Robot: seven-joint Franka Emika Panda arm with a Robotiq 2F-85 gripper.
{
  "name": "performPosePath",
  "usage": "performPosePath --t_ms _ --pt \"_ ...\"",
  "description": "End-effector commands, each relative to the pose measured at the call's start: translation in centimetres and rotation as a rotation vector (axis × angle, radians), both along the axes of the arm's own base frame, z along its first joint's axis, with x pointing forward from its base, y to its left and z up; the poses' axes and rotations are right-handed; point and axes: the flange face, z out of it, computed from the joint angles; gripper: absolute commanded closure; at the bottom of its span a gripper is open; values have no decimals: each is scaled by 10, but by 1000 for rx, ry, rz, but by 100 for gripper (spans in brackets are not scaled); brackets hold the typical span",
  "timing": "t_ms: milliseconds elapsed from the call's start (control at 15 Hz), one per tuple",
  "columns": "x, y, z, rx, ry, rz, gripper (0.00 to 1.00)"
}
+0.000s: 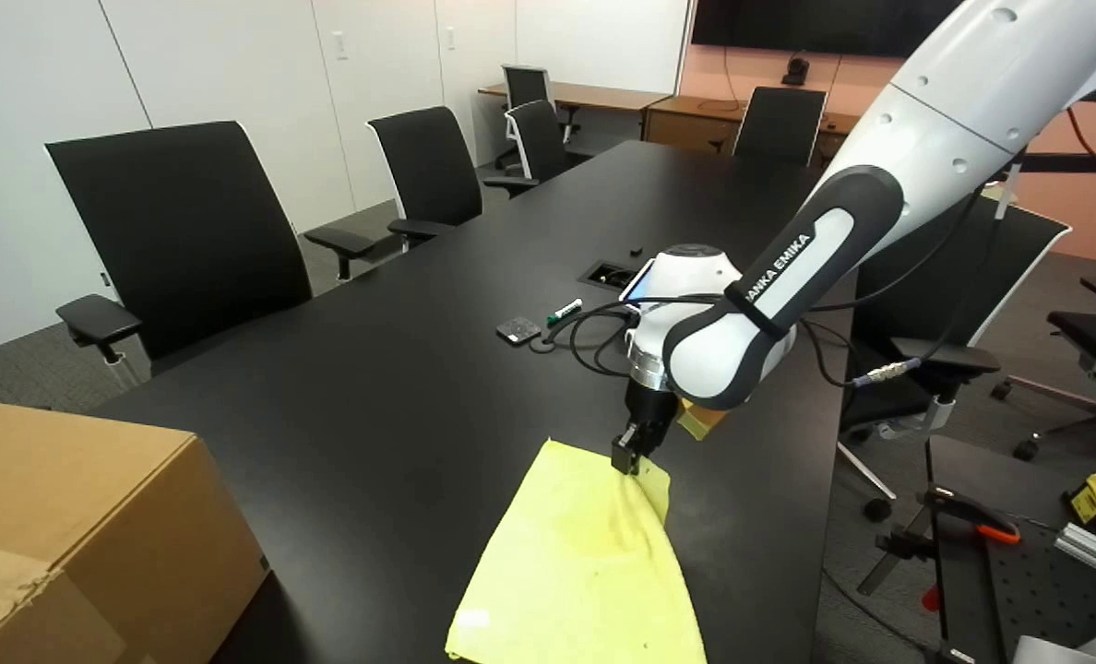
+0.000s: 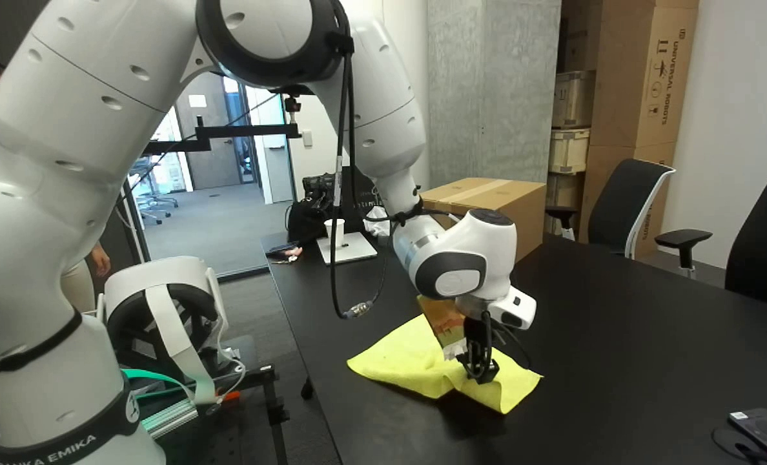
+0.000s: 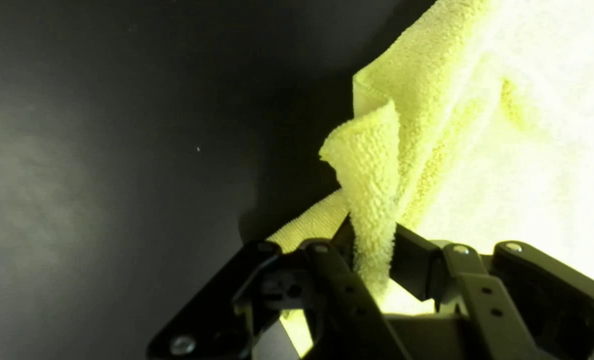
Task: Fold the towel once
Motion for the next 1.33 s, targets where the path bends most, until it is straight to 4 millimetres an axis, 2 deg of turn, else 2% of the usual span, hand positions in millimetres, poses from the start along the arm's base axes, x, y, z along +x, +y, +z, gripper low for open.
performPosePath --t_ms 0,200,400,733,800,933,1067,1267 --pt "28 18 9 -25 -65 11 91" --pt "45 39 9 -69 -96 68 91" --pt "64 57 0 -150 -137 114 91" --pt "97 67 -17 -293 -211 99 90" --pt "102 67 -18 -309 -224 87 64" --pt "110 67 -17 -331 -250 63 58" --pt "116 67 -12 -337 -272 42 42" --pt "120 71 8 -328 -293 14 20"
